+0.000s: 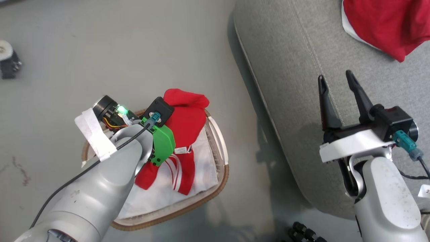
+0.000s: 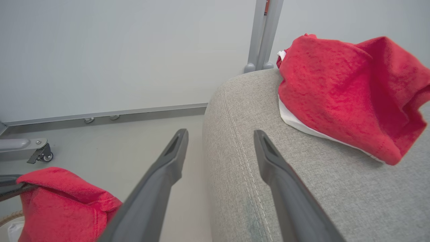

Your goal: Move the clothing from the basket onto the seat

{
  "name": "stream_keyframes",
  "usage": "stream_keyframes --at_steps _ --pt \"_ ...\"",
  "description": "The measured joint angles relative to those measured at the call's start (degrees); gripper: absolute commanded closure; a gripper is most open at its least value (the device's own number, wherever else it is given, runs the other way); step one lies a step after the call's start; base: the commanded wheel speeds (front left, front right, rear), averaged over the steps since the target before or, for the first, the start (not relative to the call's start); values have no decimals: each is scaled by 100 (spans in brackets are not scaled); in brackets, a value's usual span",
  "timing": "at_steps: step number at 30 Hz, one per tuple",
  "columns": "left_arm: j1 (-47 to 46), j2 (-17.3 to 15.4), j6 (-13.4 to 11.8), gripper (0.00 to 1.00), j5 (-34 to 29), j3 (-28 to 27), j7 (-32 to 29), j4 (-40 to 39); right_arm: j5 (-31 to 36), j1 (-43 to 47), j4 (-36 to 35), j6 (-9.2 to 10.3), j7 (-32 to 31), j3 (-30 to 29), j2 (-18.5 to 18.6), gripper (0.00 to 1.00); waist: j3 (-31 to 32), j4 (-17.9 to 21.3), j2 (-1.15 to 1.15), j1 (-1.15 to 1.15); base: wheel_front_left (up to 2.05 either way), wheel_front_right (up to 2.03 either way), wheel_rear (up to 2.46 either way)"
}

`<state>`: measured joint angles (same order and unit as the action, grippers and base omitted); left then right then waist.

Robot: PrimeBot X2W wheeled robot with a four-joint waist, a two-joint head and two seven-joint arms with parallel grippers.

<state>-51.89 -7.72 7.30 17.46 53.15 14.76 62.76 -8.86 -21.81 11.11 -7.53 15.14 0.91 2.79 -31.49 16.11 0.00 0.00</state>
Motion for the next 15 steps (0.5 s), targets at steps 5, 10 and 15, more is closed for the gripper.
stream_keyframes --at_steps 5,10,15 --pt "15 -264 7 100 45 15 19 -690 149 250 92 0 0 -3 -1 0 512 -152 0 0 0 0 0" --pt "-16 -508 8 100 74 -46 21 -1472 296 502 210 0 0 3 -1 0 1068 -292 0 0 0 0 0" --pt "-189 -730 9 100 102 87 15 -2015 394 710 310 0 0 53 0 0 1626 -400 0 0 0 0 0"
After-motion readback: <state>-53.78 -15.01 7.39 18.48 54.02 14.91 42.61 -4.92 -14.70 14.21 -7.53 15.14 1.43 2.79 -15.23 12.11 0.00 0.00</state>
